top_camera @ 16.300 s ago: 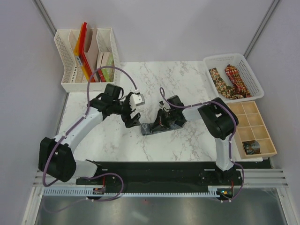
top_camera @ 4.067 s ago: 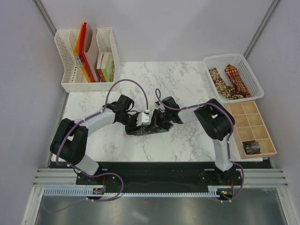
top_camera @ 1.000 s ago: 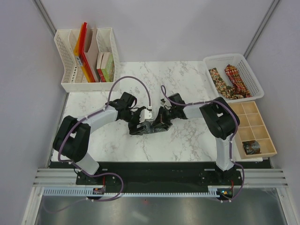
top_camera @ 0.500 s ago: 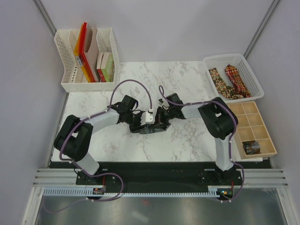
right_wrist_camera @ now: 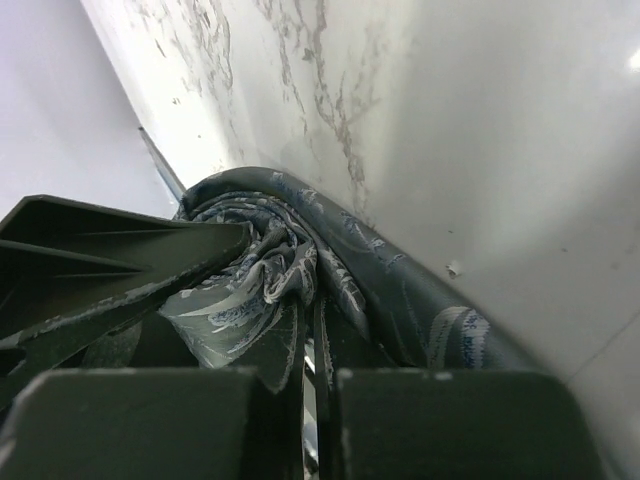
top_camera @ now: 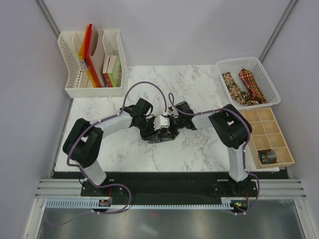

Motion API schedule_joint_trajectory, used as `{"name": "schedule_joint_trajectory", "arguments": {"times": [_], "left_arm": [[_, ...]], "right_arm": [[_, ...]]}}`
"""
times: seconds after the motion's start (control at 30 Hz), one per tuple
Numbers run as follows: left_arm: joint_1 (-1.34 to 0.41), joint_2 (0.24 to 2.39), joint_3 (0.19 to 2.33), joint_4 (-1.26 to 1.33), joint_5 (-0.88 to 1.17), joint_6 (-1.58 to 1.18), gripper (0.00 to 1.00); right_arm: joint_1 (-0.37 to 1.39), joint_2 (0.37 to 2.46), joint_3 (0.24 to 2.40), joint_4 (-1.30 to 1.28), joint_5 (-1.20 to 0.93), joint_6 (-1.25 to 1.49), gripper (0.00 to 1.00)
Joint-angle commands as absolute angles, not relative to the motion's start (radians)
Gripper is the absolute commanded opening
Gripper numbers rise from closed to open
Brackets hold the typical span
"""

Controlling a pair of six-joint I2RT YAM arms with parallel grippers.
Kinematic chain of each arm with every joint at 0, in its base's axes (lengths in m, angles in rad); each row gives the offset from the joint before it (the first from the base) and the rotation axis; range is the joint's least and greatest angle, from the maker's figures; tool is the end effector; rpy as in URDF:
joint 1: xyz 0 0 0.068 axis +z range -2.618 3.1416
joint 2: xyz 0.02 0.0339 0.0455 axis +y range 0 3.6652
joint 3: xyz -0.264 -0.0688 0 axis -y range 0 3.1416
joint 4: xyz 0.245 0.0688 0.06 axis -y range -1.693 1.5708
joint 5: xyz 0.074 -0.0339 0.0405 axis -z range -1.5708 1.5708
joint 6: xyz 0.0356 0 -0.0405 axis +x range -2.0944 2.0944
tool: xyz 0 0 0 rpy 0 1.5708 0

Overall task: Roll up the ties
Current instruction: Roll the tie at the center of the board.

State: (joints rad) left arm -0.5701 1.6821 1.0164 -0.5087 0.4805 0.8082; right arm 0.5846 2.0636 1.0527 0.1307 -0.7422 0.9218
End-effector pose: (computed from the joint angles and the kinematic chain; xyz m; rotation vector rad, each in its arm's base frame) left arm 0.2604 -0.1865 0.1744 1.7770 1.9527 -0.5786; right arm 0.3117 0.2351 0.0931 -0.0820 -2.7748 -1.4568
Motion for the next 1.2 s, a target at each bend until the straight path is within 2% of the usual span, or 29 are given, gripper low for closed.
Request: {"name": "schedule_joint_trajectory", "arguments": {"times": [0.0, 0.13, 0.23, 0.4, 0.63, 0.77, 0.83, 1.17], "left_arm": [[-0.618, 1.773, 1.085, -0.442, 0.526, 0.733, 0.51], [-0.618, 1.812, 1.085, -0.521, 0.488, 0.784, 0.41], [-0.618, 1.830, 1.071, -0.569, 0.440, 0.830, 0.35], [-0.618, 1.858, 1.043, -0.617, 0.377, 0.877, 0.26], [-0.615, 1.876, 1.026, -0.627, 0.380, 0.891, 0.22], [-0.614, 1.888, 1.043, -0.637, 0.380, 0.893, 0.22], [-0.614, 1.890, 1.046, -0.644, 0.382, 0.896, 0.22], [-0.600, 1.891, 1.055, -0.658, 0.397, 0.899, 0.21]], "right_arm": [[0.637, 2.149, 0.954, 0.239, -0.615, 1.009, 0.00], [0.635, 2.140, 0.931, 0.350, -0.666, 1.084, 0.00], [0.634, 2.129, 0.948, 0.338, -0.683, 1.071, 0.00], [0.591, 2.082, 0.992, 0.209, -0.696, 0.980, 0.15], [0.537, 1.990, 0.996, 0.126, -0.742, 0.925, 0.28], [0.534, 1.934, 0.999, 0.126, -0.767, 0.939, 0.48], [0.534, 1.922, 0.999, 0.120, -0.775, 0.943, 0.51], [0.526, 1.878, 0.959, 0.181, -0.828, 0.969, 0.50]]}}
